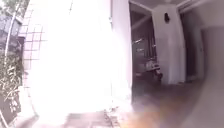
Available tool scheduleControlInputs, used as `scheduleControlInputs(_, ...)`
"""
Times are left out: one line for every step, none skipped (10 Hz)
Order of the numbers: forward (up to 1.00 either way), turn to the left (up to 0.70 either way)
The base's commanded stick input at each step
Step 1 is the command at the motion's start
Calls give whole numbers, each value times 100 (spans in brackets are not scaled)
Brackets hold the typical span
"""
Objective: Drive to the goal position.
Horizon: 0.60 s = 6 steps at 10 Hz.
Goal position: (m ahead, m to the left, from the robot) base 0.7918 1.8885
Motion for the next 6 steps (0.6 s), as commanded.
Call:
scheduleControlInputs(0, -45)
scheduleControlInputs(0, -41)
scheduleControlInputs(0, -16)
scheduleControlInputs(0, 0)
scheduleControlInputs(0, 0)
scheduleControlInputs(0, 0)
